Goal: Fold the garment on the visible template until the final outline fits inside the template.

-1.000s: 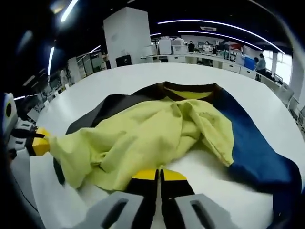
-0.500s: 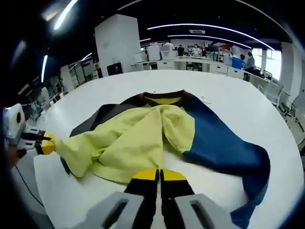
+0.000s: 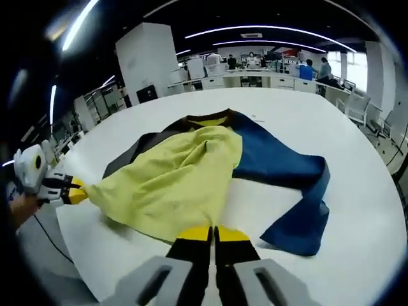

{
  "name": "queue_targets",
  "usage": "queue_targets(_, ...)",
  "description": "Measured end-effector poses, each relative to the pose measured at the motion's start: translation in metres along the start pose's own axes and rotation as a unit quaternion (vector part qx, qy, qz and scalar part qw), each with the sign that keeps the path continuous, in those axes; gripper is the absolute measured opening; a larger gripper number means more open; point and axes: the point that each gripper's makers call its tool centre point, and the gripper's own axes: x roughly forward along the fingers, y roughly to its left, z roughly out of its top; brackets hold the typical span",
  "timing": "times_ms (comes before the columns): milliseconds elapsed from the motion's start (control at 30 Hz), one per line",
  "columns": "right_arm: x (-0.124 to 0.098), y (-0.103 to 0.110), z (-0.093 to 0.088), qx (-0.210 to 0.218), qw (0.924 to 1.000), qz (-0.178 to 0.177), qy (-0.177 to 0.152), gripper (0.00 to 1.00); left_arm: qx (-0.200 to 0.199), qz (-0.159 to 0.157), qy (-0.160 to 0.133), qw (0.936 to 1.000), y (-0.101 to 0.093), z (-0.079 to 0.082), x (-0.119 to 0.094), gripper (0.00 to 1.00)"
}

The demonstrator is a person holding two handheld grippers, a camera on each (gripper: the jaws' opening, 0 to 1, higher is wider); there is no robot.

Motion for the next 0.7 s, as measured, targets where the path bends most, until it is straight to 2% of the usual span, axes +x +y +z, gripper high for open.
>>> queue_targets(300,-0.016,-0.008,-0.026,0.024,0.9996,-0.011,0.014,0.0,0.011,-0.019,0.035,0.9991,-0.011,-0.028,-0.008,0.0)
queue_targets(500,-0.024,-0.013,-0.04,0.043,0.9987,-0.015,0.023,0.0,0.021,-0.014,0.062,0.9977,-0.009,-0.048,-0.016,0.0)
queue_targets(700,-0.035,-0.017,-0.052,0.07,0.9968,-0.025,0.03,0.0,0.011,-0.01,0.066,0.9977,-0.009,-0.055,-0.021,0.0)
